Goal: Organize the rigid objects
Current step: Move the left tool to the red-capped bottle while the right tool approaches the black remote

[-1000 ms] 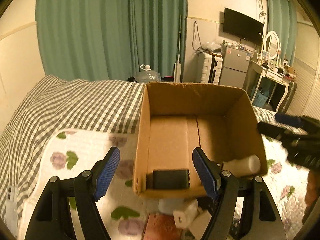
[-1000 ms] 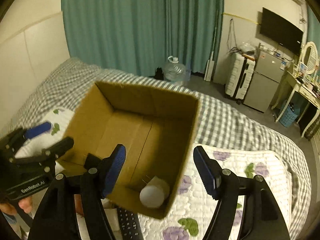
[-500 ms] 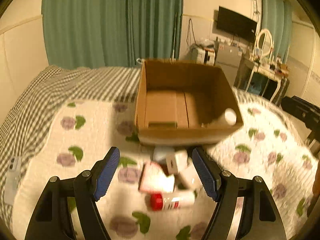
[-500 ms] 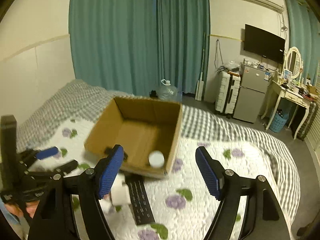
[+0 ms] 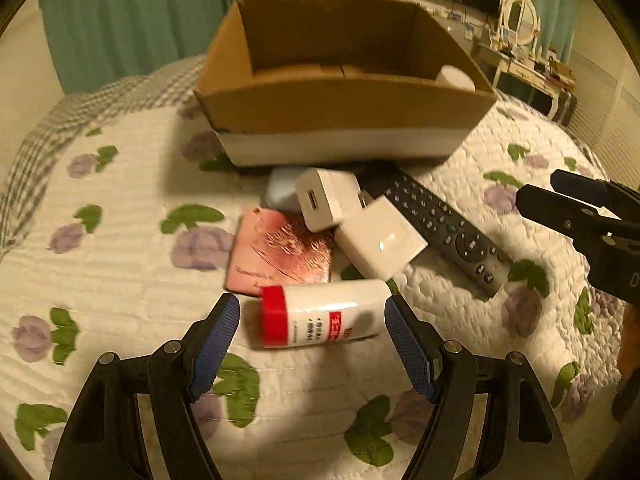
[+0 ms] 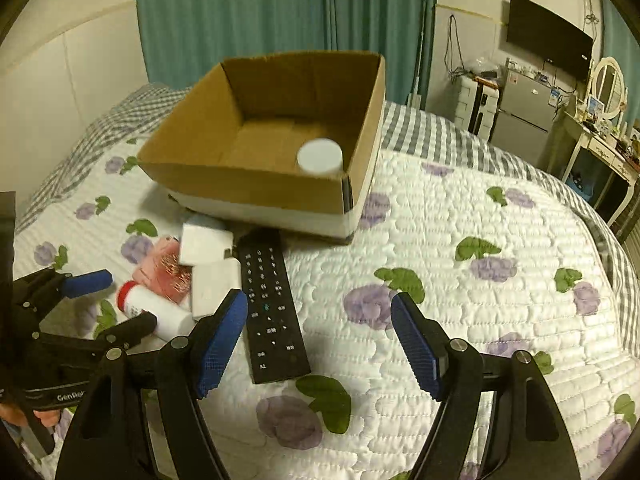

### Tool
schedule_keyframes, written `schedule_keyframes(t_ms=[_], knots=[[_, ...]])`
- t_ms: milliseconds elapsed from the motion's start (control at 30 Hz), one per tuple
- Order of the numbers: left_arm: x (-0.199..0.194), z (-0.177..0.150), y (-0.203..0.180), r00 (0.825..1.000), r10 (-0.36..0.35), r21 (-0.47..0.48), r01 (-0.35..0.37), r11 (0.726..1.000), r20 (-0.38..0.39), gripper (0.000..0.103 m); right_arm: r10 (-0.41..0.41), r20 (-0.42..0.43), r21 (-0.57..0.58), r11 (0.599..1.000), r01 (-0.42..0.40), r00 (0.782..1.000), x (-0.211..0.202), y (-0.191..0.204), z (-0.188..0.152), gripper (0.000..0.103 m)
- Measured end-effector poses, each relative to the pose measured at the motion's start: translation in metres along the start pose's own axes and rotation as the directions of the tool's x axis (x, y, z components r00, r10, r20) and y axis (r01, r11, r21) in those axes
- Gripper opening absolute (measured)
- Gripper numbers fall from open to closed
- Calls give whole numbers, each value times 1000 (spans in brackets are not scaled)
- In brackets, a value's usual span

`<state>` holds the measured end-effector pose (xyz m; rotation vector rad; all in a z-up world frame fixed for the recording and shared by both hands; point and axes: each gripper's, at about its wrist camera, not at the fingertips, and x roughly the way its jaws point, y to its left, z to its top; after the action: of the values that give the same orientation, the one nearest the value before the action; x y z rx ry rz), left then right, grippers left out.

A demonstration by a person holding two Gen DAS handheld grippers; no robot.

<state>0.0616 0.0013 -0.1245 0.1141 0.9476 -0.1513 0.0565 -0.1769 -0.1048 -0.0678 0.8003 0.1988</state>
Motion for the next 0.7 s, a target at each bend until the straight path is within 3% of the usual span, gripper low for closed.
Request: schedule_keyframes(t_ms=[167, 333, 567, 700], knots=[[15, 0, 0, 998, -36, -22, 35, 999, -57, 78, 6, -34, 6, 1000, -5, 999, 15, -2, -6, 74], [18, 0, 0, 998, -29, -30, 27, 999, -61, 78, -5, -50, 16, 1000, 6, 999, 19, -5, -8, 74], [20, -3, -16, 995, 51, 40, -48, 998, -82, 79, -15, -52, 6, 1000, 15, 999, 19, -2, -8, 74], [31, 0, -19, 989, 90, 32, -87, 996, -116, 81, -24, -66, -1, 1000, 24, 998, 23, -1, -9, 74]])
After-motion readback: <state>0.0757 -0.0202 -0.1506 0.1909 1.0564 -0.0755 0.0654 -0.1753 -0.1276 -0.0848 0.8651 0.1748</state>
